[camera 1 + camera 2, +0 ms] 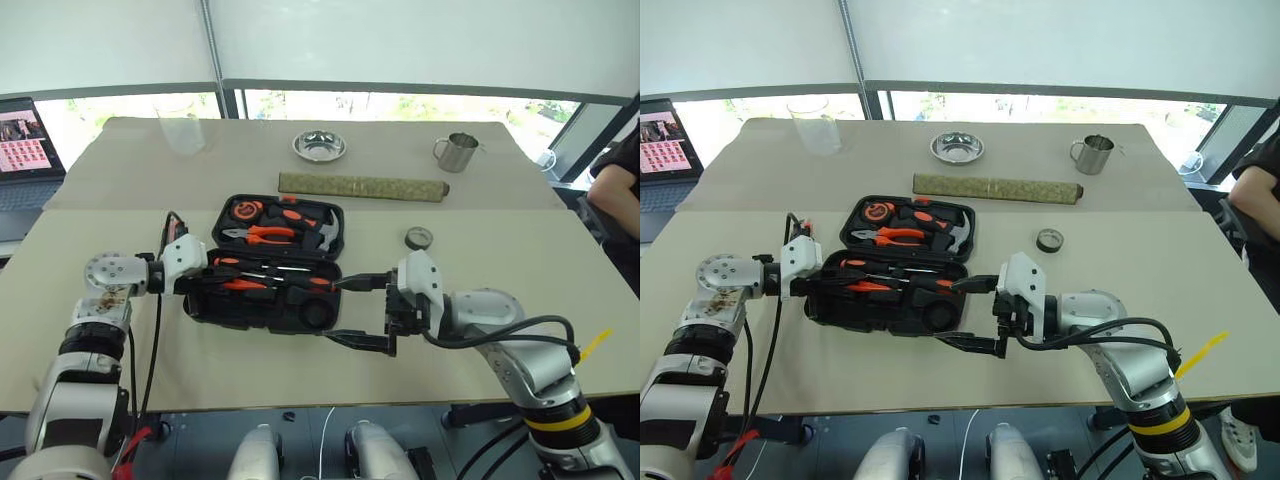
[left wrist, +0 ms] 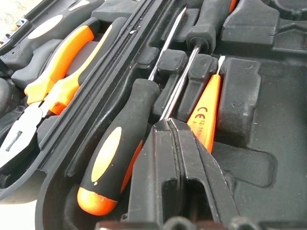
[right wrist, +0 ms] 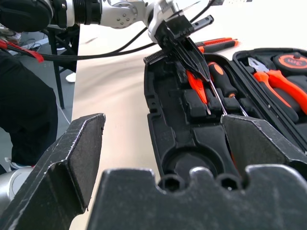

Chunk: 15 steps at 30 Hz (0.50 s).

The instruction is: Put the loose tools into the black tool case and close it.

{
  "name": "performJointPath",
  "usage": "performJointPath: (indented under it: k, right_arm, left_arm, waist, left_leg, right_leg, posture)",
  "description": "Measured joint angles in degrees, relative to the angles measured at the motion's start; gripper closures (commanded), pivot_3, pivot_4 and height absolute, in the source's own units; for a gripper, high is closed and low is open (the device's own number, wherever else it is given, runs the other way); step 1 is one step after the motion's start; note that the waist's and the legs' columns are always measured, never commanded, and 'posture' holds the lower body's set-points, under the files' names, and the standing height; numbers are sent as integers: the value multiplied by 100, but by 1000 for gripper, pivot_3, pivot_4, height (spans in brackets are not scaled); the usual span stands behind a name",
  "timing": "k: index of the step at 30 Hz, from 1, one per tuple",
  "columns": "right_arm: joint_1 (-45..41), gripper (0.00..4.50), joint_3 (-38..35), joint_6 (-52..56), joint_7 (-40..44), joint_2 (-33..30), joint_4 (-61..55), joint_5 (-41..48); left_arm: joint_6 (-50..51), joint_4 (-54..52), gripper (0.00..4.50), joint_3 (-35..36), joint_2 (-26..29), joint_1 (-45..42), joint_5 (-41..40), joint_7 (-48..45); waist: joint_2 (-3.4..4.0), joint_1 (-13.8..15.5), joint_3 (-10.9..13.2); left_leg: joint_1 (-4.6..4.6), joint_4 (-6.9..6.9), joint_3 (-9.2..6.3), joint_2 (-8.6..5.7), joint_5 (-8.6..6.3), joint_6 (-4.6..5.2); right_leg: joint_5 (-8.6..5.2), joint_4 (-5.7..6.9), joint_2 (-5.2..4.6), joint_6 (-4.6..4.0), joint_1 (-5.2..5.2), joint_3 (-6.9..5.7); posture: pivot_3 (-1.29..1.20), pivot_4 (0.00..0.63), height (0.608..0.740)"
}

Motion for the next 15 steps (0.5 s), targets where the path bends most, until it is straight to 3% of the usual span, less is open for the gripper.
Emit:
performJointPath:
  k: [7,10,11,15]
  right_arm:
    - [150,0,-32,-383,201,16,269,-12]
    - [225,0,-100,-649,232,215,363,47]
    - [247,0,-137,-744,255,274,388,71]
    - [508,0,-367,-1294,294,545,521,99]
  left_arm:
    - [661,-1200,4469,905,612,1191,-815,87]
    - [1599,-1833,3752,1814,949,2098,-1249,701]
    - [1851,-2104,3320,2164,969,2494,-1378,912]
    - [2574,-3248,1850,3362,507,4132,-1791,1868]
  waist:
    - [-5,-19,6]
    - [-4,-66,9]
    - [-3,-77,9]
    - [-7,-79,12]
  left_leg:
    - [-10,-1,-3,6,-1,0]
    - [-5,-8,-6,10,-1,0]
    - [-4,-10,-8,14,-1,0]
    - [0,-15,-30,7,-2,-1]
  right_leg:
    - [0,-2,-1,0,-10,-1]
    - [0,-4,-5,0,-11,-1]
    - [-1,-3,-13,1,-11,-2]
    - [-4,-7,-39,6,-4,-4]
  posture:
    - [0,150,740]
    - [0,150,740]
    - [0,150,740]
    - [0,150,740]
